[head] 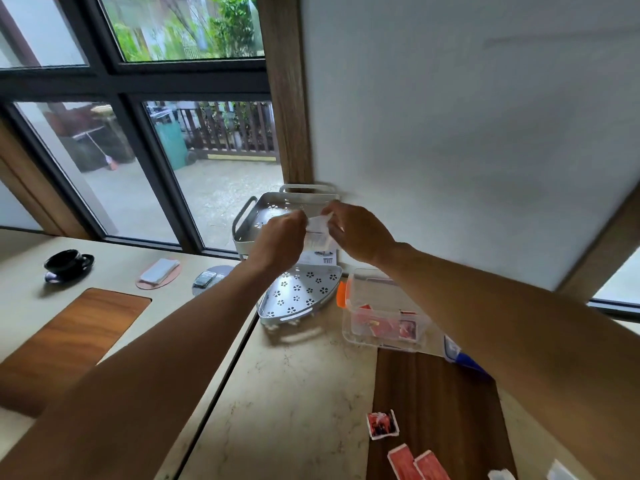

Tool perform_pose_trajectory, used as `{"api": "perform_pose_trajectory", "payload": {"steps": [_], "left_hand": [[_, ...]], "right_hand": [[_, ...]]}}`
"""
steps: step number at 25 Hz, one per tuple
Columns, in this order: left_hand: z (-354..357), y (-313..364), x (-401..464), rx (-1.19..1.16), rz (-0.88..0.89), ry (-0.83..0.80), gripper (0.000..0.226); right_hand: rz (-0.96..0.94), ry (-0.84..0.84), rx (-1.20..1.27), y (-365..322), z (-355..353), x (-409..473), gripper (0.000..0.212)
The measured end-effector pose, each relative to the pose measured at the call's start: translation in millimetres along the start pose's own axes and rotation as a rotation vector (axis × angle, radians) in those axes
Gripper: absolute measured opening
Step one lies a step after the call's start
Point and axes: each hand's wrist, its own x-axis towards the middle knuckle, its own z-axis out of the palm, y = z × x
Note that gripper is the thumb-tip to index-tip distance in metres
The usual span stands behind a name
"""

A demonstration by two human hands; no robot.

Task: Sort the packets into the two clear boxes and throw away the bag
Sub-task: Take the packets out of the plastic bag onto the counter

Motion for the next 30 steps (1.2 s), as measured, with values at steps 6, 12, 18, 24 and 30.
{"api": "perform_pose_trajectory", "payload": {"steps": [6, 12, 18, 24, 30], "left_hand": [[21, 49, -90, -0.237, -0.121, -0.103, 0.021], [94, 115, -180, -0.646, -0.424, -0.496, 0.016], [156, 175, -272, -0.702, -0.536, -0.808, 0.013], [172, 239, -359, -0.678, -0.587, -0.952, 0.02], [143, 277, -401, -0.844, -0.634, -0.821, 0.021]], "right_hand": [[0.222, -0.04, 0.14, 27, -25, -127, 0.024], [0.441, -0.085, 0.233, 36, -36, -280, 0.011], [0.891, -0.031, 0.491, 26, -33, -412, 0.003], [1.157, -0.029, 0.59, -5, -16, -512, 0.005], [1.199, -0.01, 0.717, -29, -5, -555, 0.016]]}}
